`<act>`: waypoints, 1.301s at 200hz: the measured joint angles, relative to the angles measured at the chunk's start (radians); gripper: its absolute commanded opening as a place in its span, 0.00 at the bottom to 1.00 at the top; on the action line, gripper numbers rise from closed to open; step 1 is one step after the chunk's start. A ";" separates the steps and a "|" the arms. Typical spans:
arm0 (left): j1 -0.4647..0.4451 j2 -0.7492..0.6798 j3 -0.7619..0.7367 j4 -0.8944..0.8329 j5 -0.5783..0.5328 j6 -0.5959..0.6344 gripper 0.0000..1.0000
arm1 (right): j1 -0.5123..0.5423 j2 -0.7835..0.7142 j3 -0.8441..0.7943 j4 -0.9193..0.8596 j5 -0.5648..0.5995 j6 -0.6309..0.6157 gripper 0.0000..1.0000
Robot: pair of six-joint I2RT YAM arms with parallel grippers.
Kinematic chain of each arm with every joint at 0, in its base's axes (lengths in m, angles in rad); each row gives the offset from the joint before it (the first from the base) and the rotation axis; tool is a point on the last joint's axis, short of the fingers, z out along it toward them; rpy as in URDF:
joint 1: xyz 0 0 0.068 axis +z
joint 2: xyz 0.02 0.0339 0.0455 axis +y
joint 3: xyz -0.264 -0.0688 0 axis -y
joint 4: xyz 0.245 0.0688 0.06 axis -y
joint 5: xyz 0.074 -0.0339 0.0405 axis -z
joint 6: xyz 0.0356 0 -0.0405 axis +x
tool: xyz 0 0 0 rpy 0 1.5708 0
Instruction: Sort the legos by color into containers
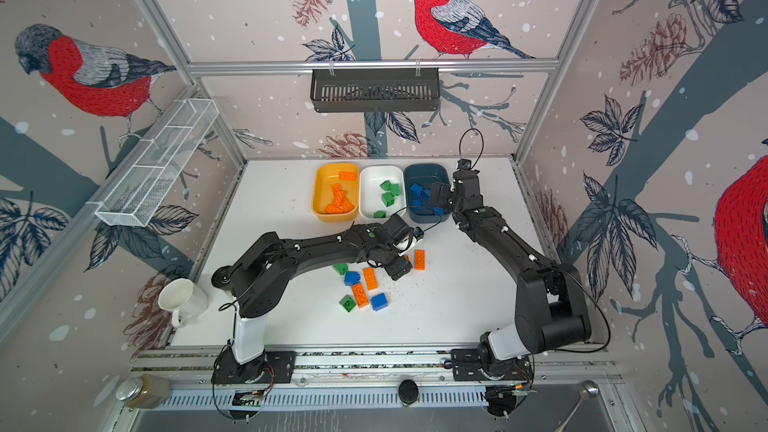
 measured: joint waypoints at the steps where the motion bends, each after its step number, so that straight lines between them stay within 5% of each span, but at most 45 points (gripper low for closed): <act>1: 0.000 0.001 0.000 0.000 0.000 0.000 0.76 | -0.001 -0.005 -0.005 0.002 0.003 0.003 0.99; 72: 0.000 0.043 0.001 0.008 0.006 0.011 0.57 | -0.031 -0.177 -0.135 0.018 0.176 0.100 1.00; 173: 0.009 0.011 -0.078 0.091 -0.002 -0.018 0.30 | -0.062 -0.299 -0.221 0.061 0.134 0.126 1.00; 260: 0.263 -0.298 -0.274 0.290 0.097 -0.157 0.25 | -0.011 -0.256 -0.198 0.068 0.065 0.115 1.00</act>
